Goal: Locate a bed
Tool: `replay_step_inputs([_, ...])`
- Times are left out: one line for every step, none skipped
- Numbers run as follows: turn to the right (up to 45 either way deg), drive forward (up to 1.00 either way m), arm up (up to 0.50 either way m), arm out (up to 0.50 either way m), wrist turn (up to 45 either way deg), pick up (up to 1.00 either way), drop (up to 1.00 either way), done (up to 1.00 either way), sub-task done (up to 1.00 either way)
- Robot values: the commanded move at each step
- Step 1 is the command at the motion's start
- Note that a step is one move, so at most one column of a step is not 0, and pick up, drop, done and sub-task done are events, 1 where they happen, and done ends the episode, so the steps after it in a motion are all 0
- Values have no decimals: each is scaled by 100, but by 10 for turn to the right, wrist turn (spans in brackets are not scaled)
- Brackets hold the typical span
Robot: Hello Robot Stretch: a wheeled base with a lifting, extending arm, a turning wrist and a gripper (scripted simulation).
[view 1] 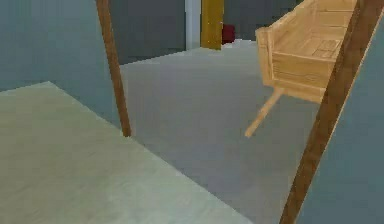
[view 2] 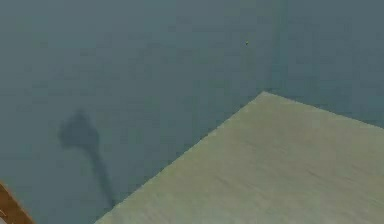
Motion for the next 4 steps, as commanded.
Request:
replay_step_inputs([0,100,0,0,0,0,0,0,0])
replay_step_inputs([0,95,0,0,0,0,0,0,0])
replay_step_inputs([90,0,0,0,0,0,0,0,0])
replay_step_inputs([0,95,0,0,0,0,0,0,0])
